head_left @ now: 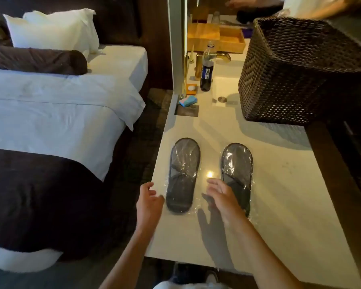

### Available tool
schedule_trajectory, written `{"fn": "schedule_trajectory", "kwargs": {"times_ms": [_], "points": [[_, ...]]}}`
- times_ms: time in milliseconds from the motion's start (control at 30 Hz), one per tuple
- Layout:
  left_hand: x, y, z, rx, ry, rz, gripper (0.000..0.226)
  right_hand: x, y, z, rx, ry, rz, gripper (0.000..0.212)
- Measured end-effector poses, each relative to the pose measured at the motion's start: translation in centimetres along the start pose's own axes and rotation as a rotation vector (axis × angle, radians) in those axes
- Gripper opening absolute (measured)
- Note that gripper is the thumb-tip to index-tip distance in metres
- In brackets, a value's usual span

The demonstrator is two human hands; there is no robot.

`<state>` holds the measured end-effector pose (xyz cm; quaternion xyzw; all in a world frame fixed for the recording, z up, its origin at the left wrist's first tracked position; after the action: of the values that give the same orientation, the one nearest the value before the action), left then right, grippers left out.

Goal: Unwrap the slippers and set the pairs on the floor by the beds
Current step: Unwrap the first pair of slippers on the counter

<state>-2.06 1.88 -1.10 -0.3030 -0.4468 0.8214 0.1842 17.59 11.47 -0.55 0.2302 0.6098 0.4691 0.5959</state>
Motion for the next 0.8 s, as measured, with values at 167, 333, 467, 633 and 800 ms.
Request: {"fn": "schedule_trajectory", "kwargs": {"times_ms": [167,333,467,633,800], "points": [[1.8,-0.7,-2.1,0.062,0.113,-0.027,0.054,1.0,0.3,-2.3,0.062,-0.135,-0.085,0.032],[2.6,-0.6,-2.7,0.153,0.184,-0.009,0.050,1.2,0.6,-3.0,-0.052,-0.196,-0.070,0.030],[2.9,-1.2,-2.9,0.186,0.226,0.047,0.056,1.4,0.5,-3.0,-0.159,-0.202,-0.073,0.027],[2.8,-1.6,-3.1,0.181,0.344,0.067,0.045,1.7,0.2,-3.1,-0.162,-0.194,-0.114,0.025],[3.0,-0.5,-2.6,0.119,0.465,0.205,0.021,1.5,-0.3,-3.3,-0.060,-0.163,-0.152,0.026]]}}
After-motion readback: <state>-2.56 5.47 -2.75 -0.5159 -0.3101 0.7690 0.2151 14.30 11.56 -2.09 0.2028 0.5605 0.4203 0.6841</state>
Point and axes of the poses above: each hand's wrist, its own x-axis towards the middle knuckle, its own z-axis out of the back of the hand, y = z × x, the point moved 3 cm from there along x, towards the middle knuckle, and after that the axes turned 5 degrees about -y, right-handed, at the moved point
